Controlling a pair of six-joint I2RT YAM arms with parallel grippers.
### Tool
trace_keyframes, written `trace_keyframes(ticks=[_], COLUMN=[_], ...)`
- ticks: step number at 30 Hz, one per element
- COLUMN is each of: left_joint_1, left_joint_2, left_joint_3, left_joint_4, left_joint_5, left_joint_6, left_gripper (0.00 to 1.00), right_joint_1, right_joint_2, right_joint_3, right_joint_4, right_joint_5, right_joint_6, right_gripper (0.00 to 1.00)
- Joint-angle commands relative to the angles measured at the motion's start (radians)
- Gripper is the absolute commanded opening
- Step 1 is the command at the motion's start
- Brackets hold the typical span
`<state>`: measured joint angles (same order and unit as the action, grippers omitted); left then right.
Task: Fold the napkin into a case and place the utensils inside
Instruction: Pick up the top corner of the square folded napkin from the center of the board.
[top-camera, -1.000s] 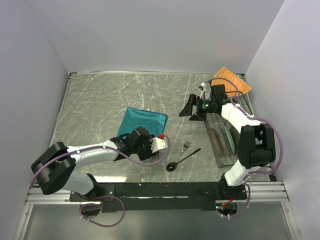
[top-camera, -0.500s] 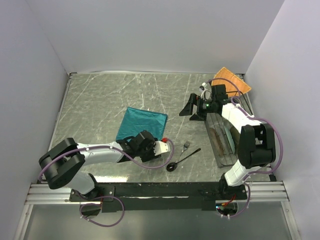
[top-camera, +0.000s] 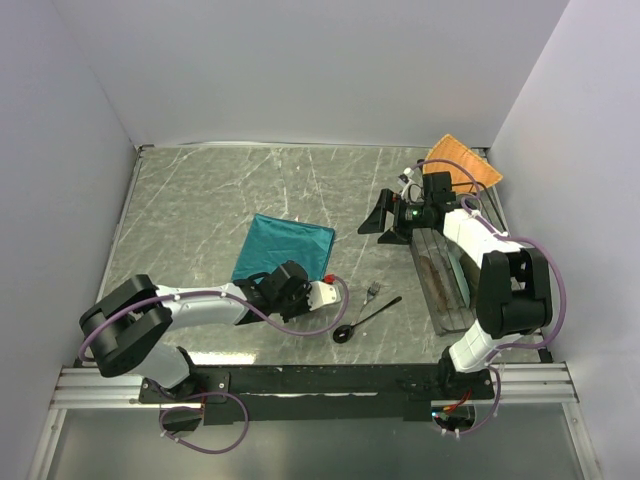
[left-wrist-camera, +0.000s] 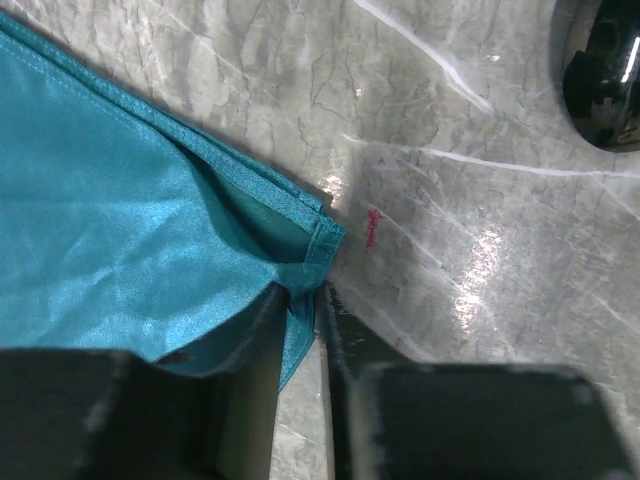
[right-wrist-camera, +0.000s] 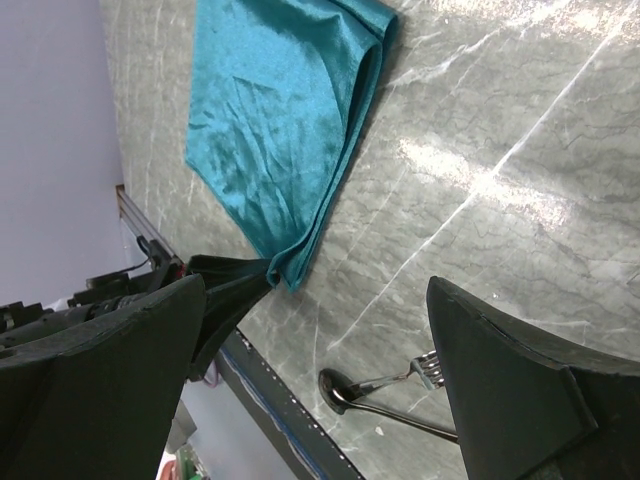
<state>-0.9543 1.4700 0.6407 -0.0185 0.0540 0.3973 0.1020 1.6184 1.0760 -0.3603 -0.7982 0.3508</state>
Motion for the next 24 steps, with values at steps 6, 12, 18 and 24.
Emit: trace_keyframes(ticks=[6,12,18,24], left_joint_1=[0.028,0.071,0.137,0.137], left_joint_2=[-0.045,-0.091,-0.053,0.001], left_joint_3=[0.03,0.088,0.166,0.177], left_joint_4=[0.011,-0.047,-0.147,-0.173], left_joint_5=[0.052,0.116,0.194,0.231], left_joint_6=[-0.029,-0.048,-0.008,0.029], left_gripper=[0.01,0.01,0.16,0.25], right_joint_1=[-0.012,-0.013,-0.012,-0.013], right_joint_2=[-0.038,-0.031,-0.011,-0.002], right_joint_3=[-0.016,-0.011,0.002,0.021], right_joint_4=[0.006,0.003,0.001,-0.011], right_joint_5=[0.011,0.008,0.002,0.011], right_joint_6=[-0.007,-0.012,-0.012,-0.026], right_gripper=[1.0,1.0,1.0,1.0])
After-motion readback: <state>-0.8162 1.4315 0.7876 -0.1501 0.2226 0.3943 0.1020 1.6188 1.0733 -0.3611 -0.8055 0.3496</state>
